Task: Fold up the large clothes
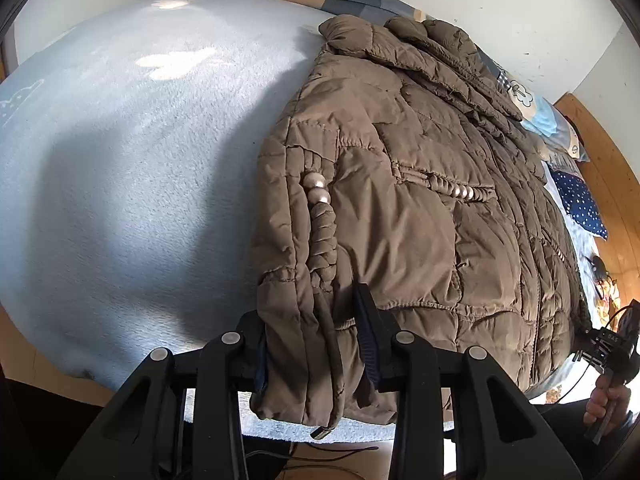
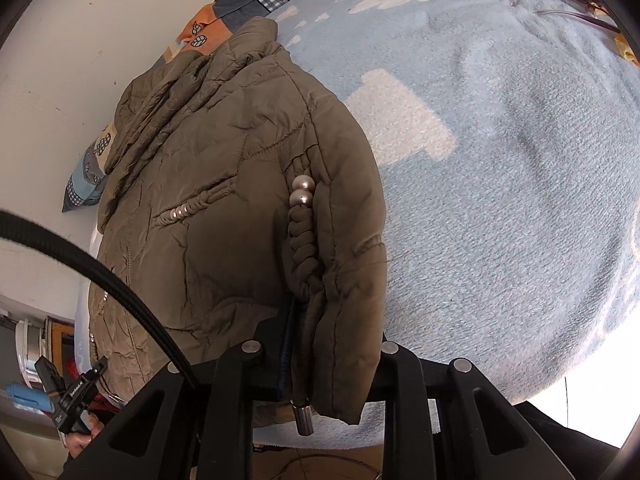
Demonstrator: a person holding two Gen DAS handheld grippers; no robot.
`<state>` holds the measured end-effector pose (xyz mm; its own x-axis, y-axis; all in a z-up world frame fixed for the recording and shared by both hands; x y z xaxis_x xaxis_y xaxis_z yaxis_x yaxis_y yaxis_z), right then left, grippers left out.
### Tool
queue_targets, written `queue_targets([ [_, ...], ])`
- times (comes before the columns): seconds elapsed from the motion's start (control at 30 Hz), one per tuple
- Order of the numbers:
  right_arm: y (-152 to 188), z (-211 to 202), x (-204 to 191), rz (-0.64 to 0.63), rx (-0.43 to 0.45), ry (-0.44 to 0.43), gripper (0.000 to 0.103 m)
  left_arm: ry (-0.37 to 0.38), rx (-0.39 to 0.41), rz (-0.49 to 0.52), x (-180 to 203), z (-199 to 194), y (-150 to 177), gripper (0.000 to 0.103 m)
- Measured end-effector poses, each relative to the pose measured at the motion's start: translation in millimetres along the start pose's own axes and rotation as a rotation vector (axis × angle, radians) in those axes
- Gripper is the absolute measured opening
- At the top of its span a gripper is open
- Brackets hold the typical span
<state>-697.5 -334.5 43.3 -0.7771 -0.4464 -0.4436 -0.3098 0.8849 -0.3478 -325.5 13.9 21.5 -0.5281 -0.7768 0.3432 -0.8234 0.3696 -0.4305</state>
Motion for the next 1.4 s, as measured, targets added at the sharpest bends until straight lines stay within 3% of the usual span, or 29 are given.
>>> queue_targets([
  [0.2, 0, 3, -1, 0.020, 0.008, -0.002, 0.031, -0.019, 0.022, -0.003, 2, 3, 2, 0.043],
  [0.33, -2, 0, 3, 0.039, 0.026, -0.003, 0.039, -0.023, 0.022, 0.002, 3, 4, 2, 0.043],
  [0.4, -2, 0, 6, 0.072, 0.027, -0.016, 0.040, -0.019, 0.019, 0.016, 4, 3, 1, 0.037],
  [0.57, -5, -6, -3, 0.013, 0.039, 0.001, 0.023, -0.017, 0.049, 0.054, 10, -4, -1, 0.020],
  [0.7, -7, -20, -11, -0.023, 0.076, -0.007, 0.018, -0.024, 0.095, 0.096, 17, -15, -2, 0.017],
  [0.97, -6, -29, -19, -0.006, 0.151, -0.057, 0.017, -0.045, 0.147, 0.154, 24, -28, -4, 0.017],
  [1.13, -8, -39, -35, -0.066, 0.207, -0.086, 0.017, -0.051, 0.251, 0.161, 39, -34, -5, 0.017],
  [1.27, -4, -42, -41, -0.109, 0.232, -0.094, 0.016, -0.046, 0.367, 0.231, 53, -53, -4, 0.017],
  [1.4, -4, -46, -39, -0.086, 0.264, -0.147, 0.016, -0.048, 0.380, 0.252, 54, -55, -4, 0.017],
])
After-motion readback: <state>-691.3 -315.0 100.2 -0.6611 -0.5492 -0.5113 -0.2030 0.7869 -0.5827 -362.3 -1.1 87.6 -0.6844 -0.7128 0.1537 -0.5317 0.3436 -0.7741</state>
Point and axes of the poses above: each gripper's, at about its wrist camera, not at the fingertips, and z roughly the way its jaws point, x to its right, y to its underside, the point moved 3 cm from there along z, roughly the way its jaws point, and after that the axes turned 4 degrees about -z, right-handed, at the moved point
